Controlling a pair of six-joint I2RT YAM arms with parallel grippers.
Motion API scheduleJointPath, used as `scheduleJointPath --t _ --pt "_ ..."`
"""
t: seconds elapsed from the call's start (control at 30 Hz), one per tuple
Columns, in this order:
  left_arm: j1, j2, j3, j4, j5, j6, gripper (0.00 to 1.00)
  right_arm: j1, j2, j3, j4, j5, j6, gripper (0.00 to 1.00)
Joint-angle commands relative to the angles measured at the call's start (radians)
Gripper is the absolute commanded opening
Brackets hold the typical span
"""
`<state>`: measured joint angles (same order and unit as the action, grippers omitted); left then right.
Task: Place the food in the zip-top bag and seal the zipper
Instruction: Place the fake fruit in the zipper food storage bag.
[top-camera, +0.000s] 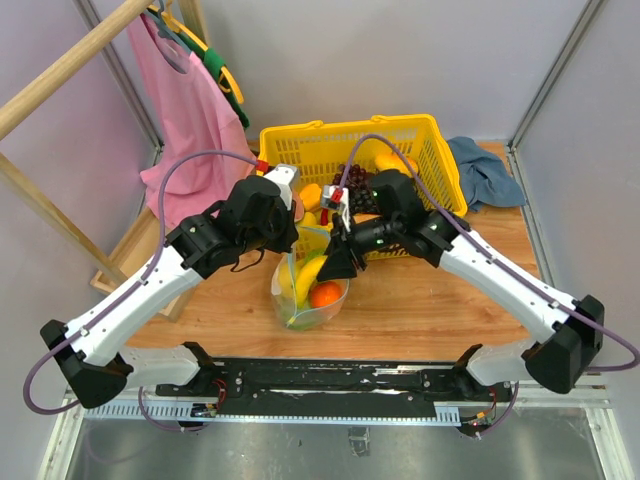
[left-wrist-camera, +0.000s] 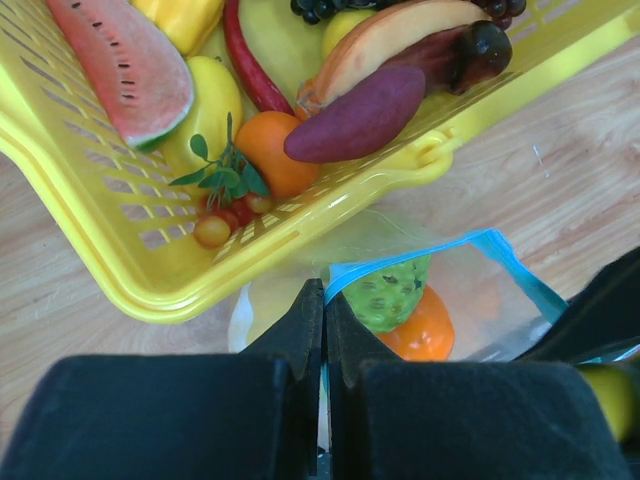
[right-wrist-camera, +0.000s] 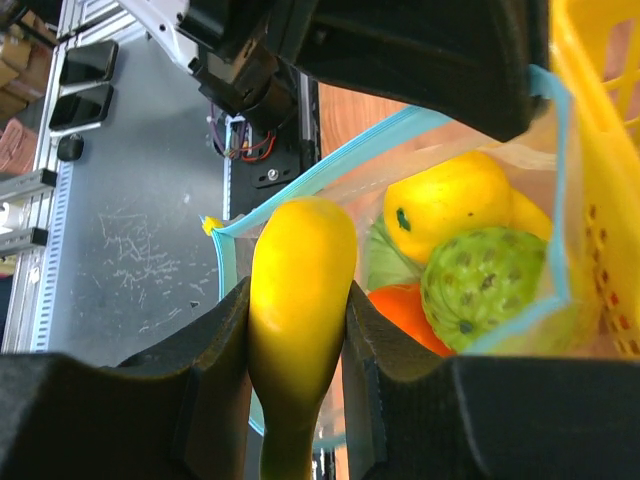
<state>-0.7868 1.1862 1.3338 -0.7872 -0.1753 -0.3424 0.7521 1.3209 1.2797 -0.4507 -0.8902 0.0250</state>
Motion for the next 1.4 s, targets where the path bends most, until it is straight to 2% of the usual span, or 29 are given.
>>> scheduleJointPath --t 0.0,0.2,0.33,0.47,0.67,0.77,0.83,1.03,1.23,1.37 --pt "0.008 -0.038 0.004 0.066 0.01 -0.012 0.0 0.061 0.043 -0.006 -0.01 -0.021 -0.063 0.11" --pt "0.007 -0.046 -0.01 0.075 0.01 -0.017 0.0 0.096 0.101 0.018 -0.027 -0.014 -0.098 0.22" --pt "0.007 -0.055 -0.023 0.087 0.008 -0.023 0.0 0.105 0.122 0.045 -0.059 0.024 -0.116 0.44" --pt "0.008 -0.06 -0.025 0.092 0.009 -0.029 0.0 0.111 0.093 0.083 -0.061 0.082 -0.088 0.59" --pt "0.008 -0.062 -0.037 0.101 0.007 -0.029 0.0 0.119 0.017 0.123 -0.085 0.191 -0.05 0.69" --pt "0.008 -0.063 -0.04 0.103 0.006 -0.032 0.0 0.121 -0.024 0.137 -0.123 0.298 -0.023 0.69" --pt "0.008 -0.066 -0.043 0.106 0.009 -0.033 0.0 0.121 -0.055 0.131 -0.146 0.429 0.009 0.68" --pt "0.008 -0.068 -0.045 0.109 0.01 -0.034 0.0 0.123 -0.087 0.13 -0.269 0.714 0.156 0.61" --pt "0.008 -0.072 -0.048 0.109 0.011 -0.034 0.0 0.125 -0.075 0.054 -0.245 0.731 0.229 0.5" --pt "0.008 -0.078 -0.046 0.104 0.01 -0.033 0.0 0.133 -0.038 0.039 -0.216 0.718 0.243 0.33"
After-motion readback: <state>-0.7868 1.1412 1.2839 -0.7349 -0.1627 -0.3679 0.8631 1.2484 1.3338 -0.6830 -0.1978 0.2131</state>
